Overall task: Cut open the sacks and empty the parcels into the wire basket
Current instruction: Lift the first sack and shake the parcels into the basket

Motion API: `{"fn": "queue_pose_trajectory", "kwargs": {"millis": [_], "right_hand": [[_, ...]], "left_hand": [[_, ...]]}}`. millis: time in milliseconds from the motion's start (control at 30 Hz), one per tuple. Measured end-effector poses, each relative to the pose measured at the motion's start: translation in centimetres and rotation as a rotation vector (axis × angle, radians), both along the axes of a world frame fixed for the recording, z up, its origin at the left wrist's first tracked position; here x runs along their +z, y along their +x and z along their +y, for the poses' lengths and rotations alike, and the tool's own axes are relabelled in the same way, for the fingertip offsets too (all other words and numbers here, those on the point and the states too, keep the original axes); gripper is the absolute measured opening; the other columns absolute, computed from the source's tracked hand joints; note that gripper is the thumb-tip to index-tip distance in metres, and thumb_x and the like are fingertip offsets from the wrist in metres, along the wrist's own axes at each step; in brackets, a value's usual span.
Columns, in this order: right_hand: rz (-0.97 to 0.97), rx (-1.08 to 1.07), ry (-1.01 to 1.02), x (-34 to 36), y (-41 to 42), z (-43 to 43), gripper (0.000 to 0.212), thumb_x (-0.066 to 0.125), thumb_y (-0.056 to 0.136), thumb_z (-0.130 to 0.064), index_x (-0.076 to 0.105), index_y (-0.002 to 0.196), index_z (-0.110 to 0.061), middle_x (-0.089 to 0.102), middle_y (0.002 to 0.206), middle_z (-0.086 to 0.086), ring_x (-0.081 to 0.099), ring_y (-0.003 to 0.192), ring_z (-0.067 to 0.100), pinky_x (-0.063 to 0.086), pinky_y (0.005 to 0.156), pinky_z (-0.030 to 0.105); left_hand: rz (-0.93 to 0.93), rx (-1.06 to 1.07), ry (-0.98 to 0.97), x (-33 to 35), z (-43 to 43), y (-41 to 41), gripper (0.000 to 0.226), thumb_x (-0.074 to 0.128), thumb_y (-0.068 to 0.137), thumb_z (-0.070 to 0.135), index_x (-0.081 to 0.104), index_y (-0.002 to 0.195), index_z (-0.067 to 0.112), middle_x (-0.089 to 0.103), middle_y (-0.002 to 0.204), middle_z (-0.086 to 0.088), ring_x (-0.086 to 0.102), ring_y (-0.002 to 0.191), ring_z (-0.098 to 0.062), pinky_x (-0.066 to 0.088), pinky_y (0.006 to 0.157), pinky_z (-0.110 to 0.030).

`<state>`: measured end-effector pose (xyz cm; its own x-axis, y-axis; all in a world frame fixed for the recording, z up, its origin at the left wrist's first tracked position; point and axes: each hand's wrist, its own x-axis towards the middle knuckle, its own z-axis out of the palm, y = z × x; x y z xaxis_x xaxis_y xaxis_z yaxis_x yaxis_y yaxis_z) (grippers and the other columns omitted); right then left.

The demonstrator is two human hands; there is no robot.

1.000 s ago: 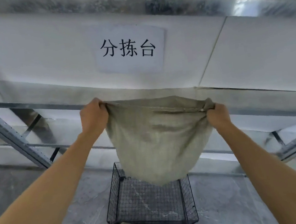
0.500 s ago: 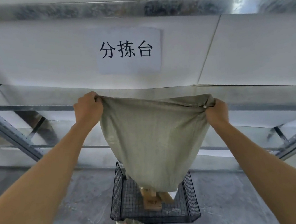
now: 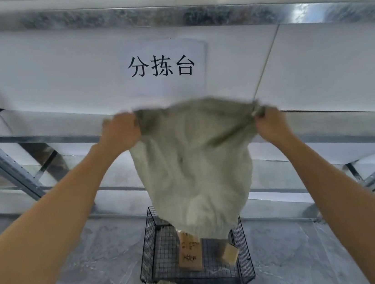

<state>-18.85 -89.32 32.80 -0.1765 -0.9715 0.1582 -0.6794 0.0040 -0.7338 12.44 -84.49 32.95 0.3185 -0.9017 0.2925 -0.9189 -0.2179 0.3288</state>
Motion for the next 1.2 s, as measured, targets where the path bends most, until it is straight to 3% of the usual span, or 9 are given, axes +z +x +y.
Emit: {"fn": "queue_pose_trajectory", "kwargs": {"millis": [67, 233, 400, 633, 800, 900, 967, 1067, 1200], "right_hand": [[0.138, 0.058, 0.131, -1.7, -0.6, -0.1, 0.017, 0.043, 0.087, 0.002, 0.053, 0.074, -0.004, 0.052, 0.072, 0.01, 0.051, 0.074, 0.029, 0.033, 0.06, 0.028], [-0.025, -0.078, -0.253, -0.1, 0.2, 0.2, 0.022, 0.035, 0.076, 0.012, 0.048, 0.073, -0.006, 0.043, 0.059, -0.001, 0.039, 0.054, 0.017, 0.026, 0.045, 0.029], [0.094, 0.015, -0.063, 0.4, 0.3, -0.3, 0.025, 0.037, 0.08, 0.007, 0.043, 0.061, -0.008, 0.042, 0.057, 0.004, 0.039, 0.054, 0.02, 0.026, 0.045, 0.028], [-0.123, -0.054, -0.231, 1.7, -0.1, 0.2, 0.018, 0.038, 0.089, -0.001, 0.047, 0.097, -0.013, 0.047, 0.07, -0.003, 0.045, 0.059, 0.014, 0.034, 0.049, 0.026], [-0.258, -0.075, -0.248, 1.9, -1.3, 0.8, 0.006, 0.052, 0.087, -0.009, 0.057, 0.083, -0.01, 0.052, 0.066, -0.006, 0.046, 0.06, 0.008, 0.037, 0.054, 0.022], [-0.328, -0.116, -0.164, 1.8, -2.7, 0.6, 0.024, 0.063, 0.086, -0.021, 0.059, 0.073, -0.001, 0.05, 0.062, 0.005, 0.044, 0.059, 0.015, 0.038, 0.06, 0.029], [-0.383, -0.1, -0.122, 2.1, -3.4, 0.7, 0.03, 0.064, 0.087, -0.025, 0.062, 0.08, 0.005, 0.054, 0.072, 0.009, 0.049, 0.069, 0.019, 0.04, 0.066, 0.03], [-0.389, -0.064, -0.082, 2.3, -3.8, 1.0, 0.011, 0.06, 0.09, -0.02, 0.064, 0.088, -0.01, 0.06, 0.079, 0.002, 0.053, 0.081, 0.019, 0.042, 0.073, 0.029], [-0.223, -0.039, -0.046, 2.4, -4.0, 1.1, 0.016, 0.052, 0.089, -0.01, 0.067, 0.094, -0.004, 0.061, 0.082, 0.009, 0.052, 0.074, 0.021, 0.04, 0.06, 0.027]], "left_hand": [[0.042, 0.025, 0.094, -1.4, 0.7, 1.1, 0.028, 0.035, 0.095, 0.014, 0.062, 0.097, 0.008, 0.064, 0.099, -0.014, 0.058, 0.095, -0.036, 0.04, 0.082, -0.038], [0.25, 0.139, -0.334, 2.2, 0.4, 2.3, 0.03, 0.033, 0.096, 0.015, 0.06, 0.107, 0.006, 0.063, 0.108, -0.013, 0.057, 0.097, -0.033, 0.047, 0.083, -0.041], [0.19, 0.065, 0.029, 1.9, 0.0, 1.7, 0.027, 0.034, 0.097, 0.022, 0.057, 0.102, 0.007, 0.058, 0.105, -0.014, 0.055, 0.094, -0.034, 0.042, 0.076, -0.038], [0.254, 0.072, -0.165, 3.9, 0.3, 2.0, 0.03, 0.036, 0.095, 0.016, 0.058, 0.114, 0.011, 0.061, 0.103, -0.009, 0.054, 0.088, -0.028, 0.044, 0.078, -0.038], [0.234, 0.104, -0.134, 3.8, 1.3, 3.4, 0.03, 0.038, 0.096, 0.016, 0.061, 0.115, 0.012, 0.063, 0.105, -0.012, 0.054, 0.089, -0.029, 0.043, 0.079, -0.04], [0.222, 0.124, -0.097, 3.5, 1.8, 5.2, 0.026, 0.04, 0.096, 0.017, 0.064, 0.106, 0.011, 0.063, 0.097, -0.011, 0.052, 0.085, -0.028, 0.041, 0.074, -0.039], [0.233, 0.154, -0.059, 3.3, 2.2, 6.2, 0.023, 0.043, 0.094, 0.019, 0.066, 0.096, 0.012, 0.063, 0.09, -0.012, 0.056, 0.084, -0.032, 0.043, 0.074, -0.039], [0.265, 0.185, 0.005, 2.8, 2.5, 7.2, 0.02, 0.047, 0.091, 0.018, 0.067, 0.091, 0.014, 0.065, 0.089, -0.013, 0.058, 0.084, -0.036, 0.048, 0.08, -0.042], [0.292, 0.147, 0.062, 2.2, 2.7, 6.9, 0.027, 0.043, 0.087, 0.007, 0.068, 0.098, 0.005, 0.064, 0.092, -0.017, 0.057, 0.086, -0.036, 0.048, 0.079, -0.04]]}}
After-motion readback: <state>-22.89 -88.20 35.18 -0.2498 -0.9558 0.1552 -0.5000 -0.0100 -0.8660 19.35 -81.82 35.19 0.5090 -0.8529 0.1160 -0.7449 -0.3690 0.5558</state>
